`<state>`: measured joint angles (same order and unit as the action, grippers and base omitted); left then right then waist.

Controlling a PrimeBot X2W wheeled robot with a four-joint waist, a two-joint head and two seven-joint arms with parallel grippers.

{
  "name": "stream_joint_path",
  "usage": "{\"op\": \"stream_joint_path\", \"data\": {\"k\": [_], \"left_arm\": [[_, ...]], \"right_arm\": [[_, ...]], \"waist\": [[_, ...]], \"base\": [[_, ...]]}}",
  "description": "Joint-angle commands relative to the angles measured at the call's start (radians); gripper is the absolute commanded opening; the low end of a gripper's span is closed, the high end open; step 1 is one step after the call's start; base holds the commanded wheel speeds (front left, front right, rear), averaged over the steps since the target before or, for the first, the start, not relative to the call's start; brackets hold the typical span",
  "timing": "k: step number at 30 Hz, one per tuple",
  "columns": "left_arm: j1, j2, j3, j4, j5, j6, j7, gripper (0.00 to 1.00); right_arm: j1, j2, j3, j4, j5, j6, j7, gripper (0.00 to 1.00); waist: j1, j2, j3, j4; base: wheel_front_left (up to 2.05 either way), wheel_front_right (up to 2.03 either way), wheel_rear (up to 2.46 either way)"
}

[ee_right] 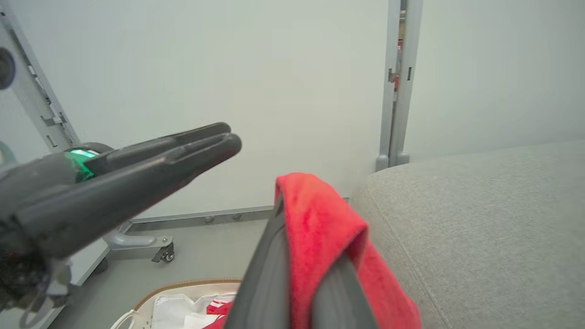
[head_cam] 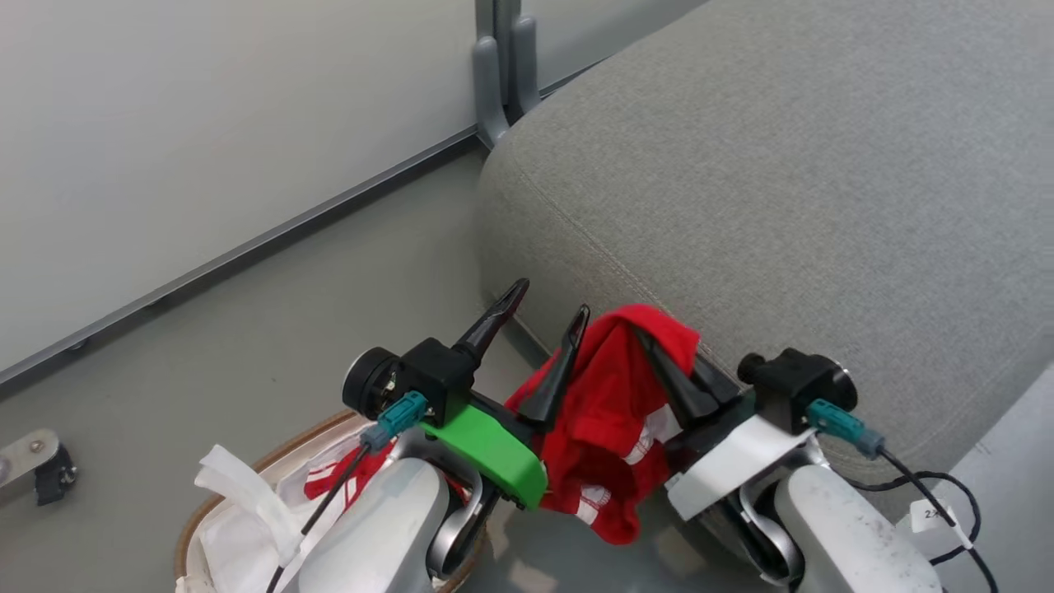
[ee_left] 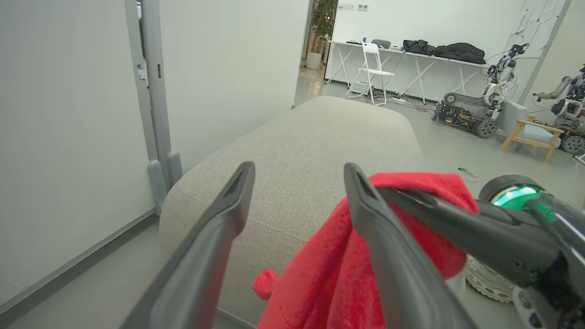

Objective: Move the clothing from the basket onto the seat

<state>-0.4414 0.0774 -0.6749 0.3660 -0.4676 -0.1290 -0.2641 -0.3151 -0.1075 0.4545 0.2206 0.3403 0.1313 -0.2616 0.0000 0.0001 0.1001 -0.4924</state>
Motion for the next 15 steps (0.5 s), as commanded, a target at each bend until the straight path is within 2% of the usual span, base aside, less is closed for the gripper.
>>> {"op": "stream_joint_path", "data": {"k": [1,8,15], "left_arm": [[-0.011,0.006,-0.009,0.000,0.006,-0.002,-0.001,1.00],[-0.049,0.028,-0.057,-0.010,0.009,-0.003,-0.001,1.00],[-0.084,0.078,-0.086,-0.028,0.023,-0.003,-0.001,1.00]], "right_arm": [[0.006,-0.007,-0.025,-0.014,-0.008,-0.001,-0.005,0.00],[-0.118,-0.099,-0.120,-0.033,-0.049,-0.001,-0.005,0.00],[-0.372,-0.268,-0.178,0.026,-0.081,-0.001,-0.005,0.00]], "waist": [[0.0000,-0.0001,0.032,-0.051],[0.0000,-0.0001,0.106,-0.056],[0.0000,-0.0001,0.220,-0.035]], "base": [[0.00,0.00,0.00],[0.00,0.00,0.00],[0.00,0.00,0.00]]}}
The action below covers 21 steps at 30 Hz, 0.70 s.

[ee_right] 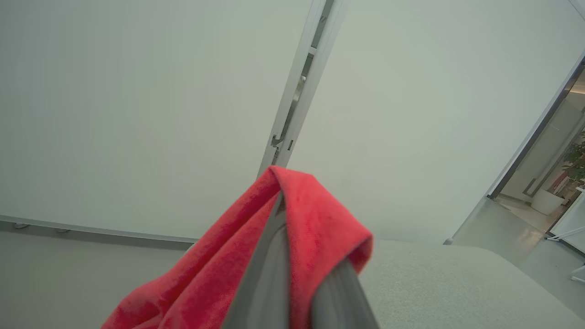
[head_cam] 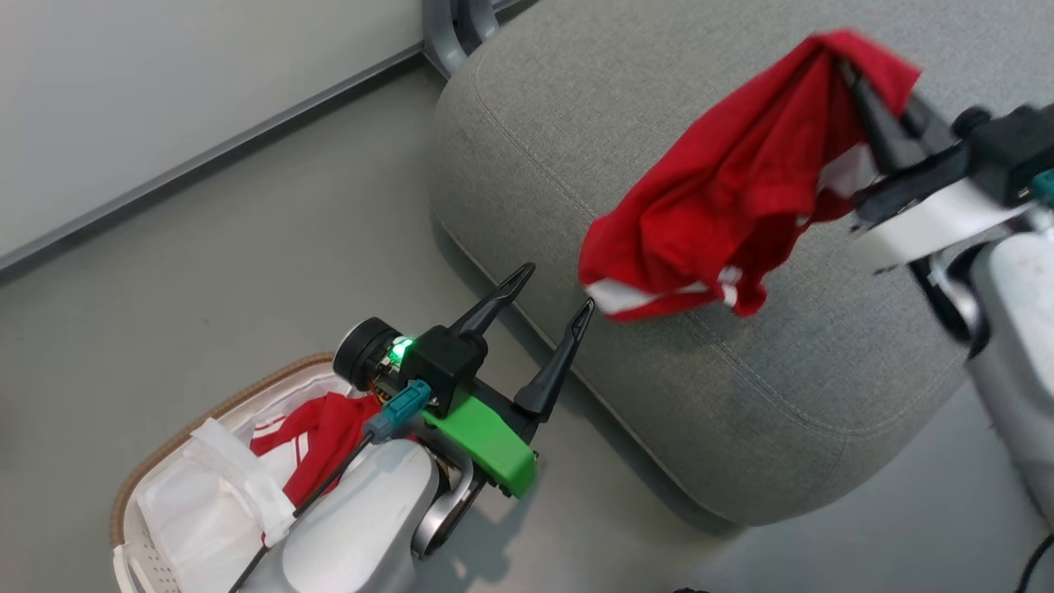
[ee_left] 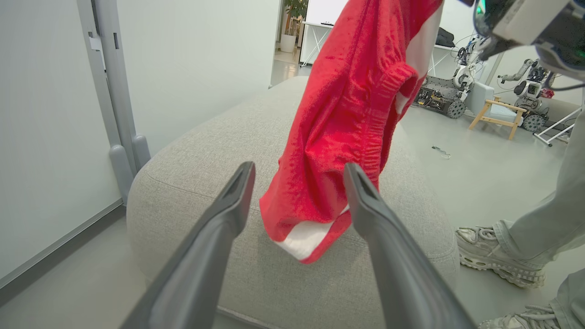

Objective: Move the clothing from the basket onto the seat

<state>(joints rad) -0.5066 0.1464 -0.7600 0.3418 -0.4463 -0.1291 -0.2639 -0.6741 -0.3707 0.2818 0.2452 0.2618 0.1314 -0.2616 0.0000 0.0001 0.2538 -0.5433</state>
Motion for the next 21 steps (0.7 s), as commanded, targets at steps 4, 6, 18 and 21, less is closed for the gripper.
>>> {"op": "stream_joint_path", "data": {"k": [4,6,18,21], "left_arm": [[-0.057,0.038,-0.040,-0.001,0.008,-0.002,-0.001,1.00],[-0.082,0.055,-0.064,-0.001,0.001,-0.002,0.000,1.00],[-0.178,0.100,-0.115,-0.019,0.007,-0.002,0.003,1.00],[-0.199,0.109,-0.132,-0.024,0.015,-0.002,0.009,1.00]], "right_arm": [[-0.160,-0.112,-0.067,0.062,0.022,-0.001,-0.005,0.00],[-0.252,-0.186,-0.091,0.109,0.018,-0.001,-0.005,0.00],[-0.475,-0.296,-0.146,0.261,-0.002,-0.001,-0.005,0.00],[-0.490,-0.304,-0.190,0.287,0.010,-0.001,-0.005,0.00]], "waist": [[0.0000,-0.0001,0.144,0.054],[0.0000,-0.0001,0.195,0.080],[0.0000,-0.0001,0.365,0.153],[0.0000,-0.0001,0.401,0.170]], "base": [[0.00,0.00,0.00],[0.00,0.00,0.00],[0.00,0.00,0.00],[0.00,0.00,0.00]]}}
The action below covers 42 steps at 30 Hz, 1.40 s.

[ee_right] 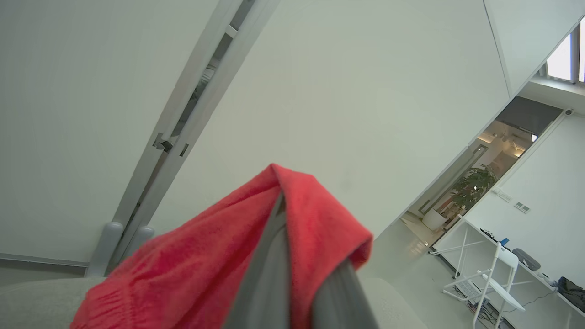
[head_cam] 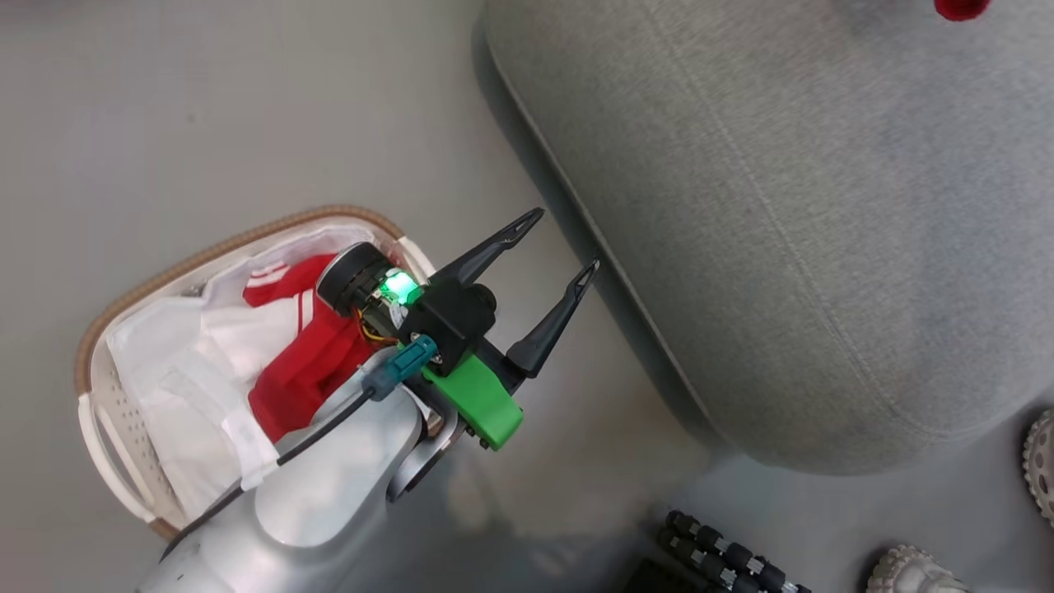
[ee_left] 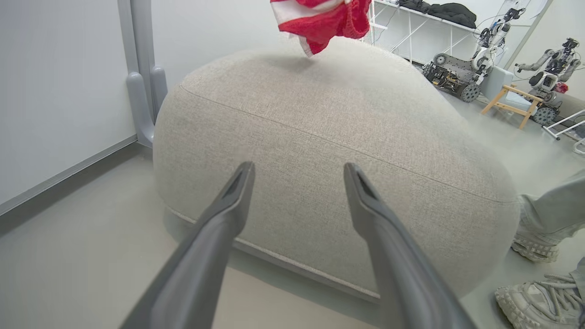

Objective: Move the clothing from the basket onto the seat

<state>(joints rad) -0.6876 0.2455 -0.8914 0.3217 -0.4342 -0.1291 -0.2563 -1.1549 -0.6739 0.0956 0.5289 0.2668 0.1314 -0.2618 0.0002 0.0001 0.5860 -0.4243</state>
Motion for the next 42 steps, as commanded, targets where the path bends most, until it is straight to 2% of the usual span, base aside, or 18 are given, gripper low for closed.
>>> {"op": "stream_joint_path", "data": {"k": [1,4,14,15,16,17,18,19,25,31,42], "left_arm": [[-0.026,0.013,-0.005,-0.006,0.005,-0.002,0.003,1.00],[-0.042,0.021,-0.008,-0.010,0.008,-0.002,0.004,1.00],[-0.071,0.020,-0.032,-0.015,0.013,-0.002,0.003,1.00],[-0.069,0.019,-0.033,-0.013,0.008,-0.002,0.002,1.00],[-0.068,0.017,-0.032,-0.011,0.006,-0.002,0.001,1.00],[-0.067,0.015,-0.032,-0.009,0.005,-0.002,0.000,1.00],[-0.064,0.014,-0.032,-0.006,0.002,-0.002,-0.002,1.00],[-0.060,0.010,-0.031,-0.003,-0.002,-0.002,-0.001,1.00],[-0.023,-0.008,-0.028,0.023,-0.020,-0.002,-0.008,1.00],[0.013,-0.026,-0.003,0.033,-0.025,-0.002,-0.010,1.00],[0.137,-0.060,0.133,0.014,0.014,-0.001,-0.009,1.00]], "right_arm": [[-0.003,-0.005,-0.016,0.012,0.002,-0.001,-0.005,0.00],[0.032,-0.006,-0.061,0.042,-0.005,-0.001,-0.005,0.00],[0.224,0.081,-0.198,0.147,-0.025,-0.001,-0.005,0.00],[0.251,0.092,-0.215,0.152,-0.022,-0.001,-0.005,0.10],[0.271,0.100,-0.225,0.152,-0.023,-0.001,-0.005,0.29],[0.295,0.110,-0.236,0.147,-0.027,-0.001,-0.005,0.50],[0.312,0.120,-0.251,0.140,-0.026,-0.001,-0.005,0.91],[0.337,0.136,-0.273,0.130,-0.019,-0.001,-0.005,1.00],[0.477,0.192,-0.337,0.069,-0.017,-0.001,-0.005,1.00],[0.603,0.220,-0.358,-0.024,-0.018,-0.001,-0.005,1.00],[0.708,0.243,-0.260,-0.196,-0.021,-0.001,-0.005,1.00]], "waist": [[-0.0002,-0.0001,0.081,0.056],[-0.0002,-0.0001,0.112,0.068],[-0.0002,-0.0001,0.145,0.094],[-0.0002,-0.0001,0.139,0.093],[-0.0002,-0.0001,0.133,0.092],[-0.0002,-0.0001,0.125,0.090],[-0.0002,-0.0001,0.116,0.089],[-0.0002,-0.0001,0.106,0.087],[-0.0002,-0.0001,0.029,0.084],[-0.0002,-0.0001,-0.051,0.089],[-0.0002,-0.0001,-0.210,0.163]], "base": [[0.00,0.00,0.00],[0.00,0.00,0.00],[0.00,0.00,0.00],[0.00,0.00,0.00],[0.00,0.00,0.00],[0.00,0.00,0.00],[0.00,0.00,0.00],[0.00,0.00,0.00],[0.00,0.00,0.00],[0.00,0.00,0.00],[0.00,0.00,0.00]]}}
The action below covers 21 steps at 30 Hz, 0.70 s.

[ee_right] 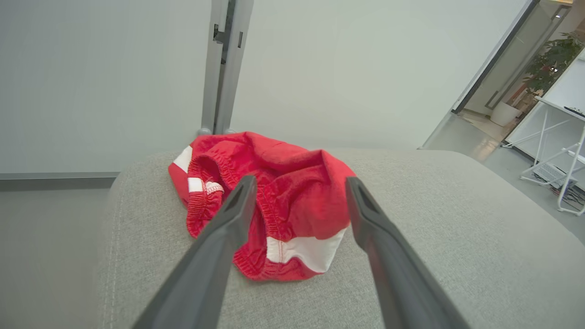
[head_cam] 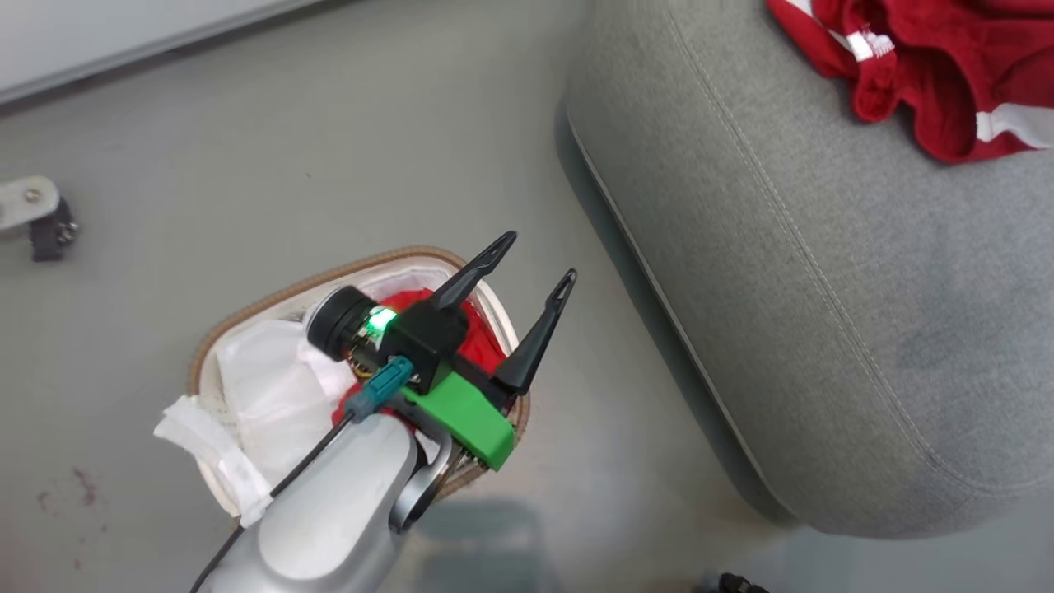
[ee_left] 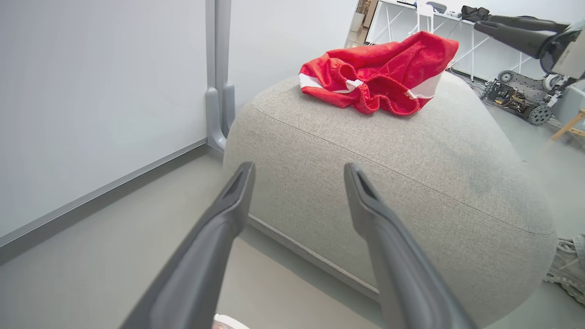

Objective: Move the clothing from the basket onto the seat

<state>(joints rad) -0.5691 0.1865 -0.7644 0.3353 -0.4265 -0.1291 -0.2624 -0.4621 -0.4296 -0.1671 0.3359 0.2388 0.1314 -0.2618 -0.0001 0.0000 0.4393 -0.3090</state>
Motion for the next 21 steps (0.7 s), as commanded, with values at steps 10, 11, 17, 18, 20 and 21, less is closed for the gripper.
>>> {"op": "stream_joint_path", "data": {"k": [10,11,17,18,20,21], "left_arm": [[0.134,-0.020,0.172,0.017,0.043,-0.001,-0.003,1.00],[0.146,-0.023,0.187,0.021,0.044,-0.002,-0.003,1.00],[0.209,-0.036,0.306,0.045,0.065,-0.001,-0.003,1.00],[0.222,-0.038,0.328,0.047,0.072,0.000,-0.003,1.00],[0.244,-0.042,0.370,0.054,0.080,0.000,-0.004,1.00],[0.252,-0.046,0.392,0.052,0.082,0.001,-0.004,1.00]], "right_arm": [[0.032,0.083,0.060,-0.050,0.029,-0.001,-0.005,1.00],[0.038,0.093,0.067,-0.050,0.026,-0.001,-0.005,1.00],[0.082,0.139,0.094,-0.039,0.002,-0.001,-0.005,1.00],[0.094,0.146,0.099,-0.035,-0.001,-0.001,-0.005,1.00],[0.110,0.162,0.105,-0.029,-0.005,-0.001,-0.005,1.00],[0.118,0.168,0.108,-0.026,-0.005,-0.001,-0.005,1.00]], "waist": [[0.0001,0.0000,-0.181,0.145],[0.0001,0.0000,-0.191,0.154],[0.0001,0.0000,-0.248,0.204],[0.0001,0.0000,-0.258,0.213],[0.0001,0.0000,-0.273,0.226],[0.0001,0.0000,-0.279,0.232]], "base": [[0.00,0.00,0.00],[0.00,0.00,0.00],[0.00,0.00,0.00],[0.00,0.00,0.00],[0.00,0.00,0.00],[0.00,0.00,0.00]]}}
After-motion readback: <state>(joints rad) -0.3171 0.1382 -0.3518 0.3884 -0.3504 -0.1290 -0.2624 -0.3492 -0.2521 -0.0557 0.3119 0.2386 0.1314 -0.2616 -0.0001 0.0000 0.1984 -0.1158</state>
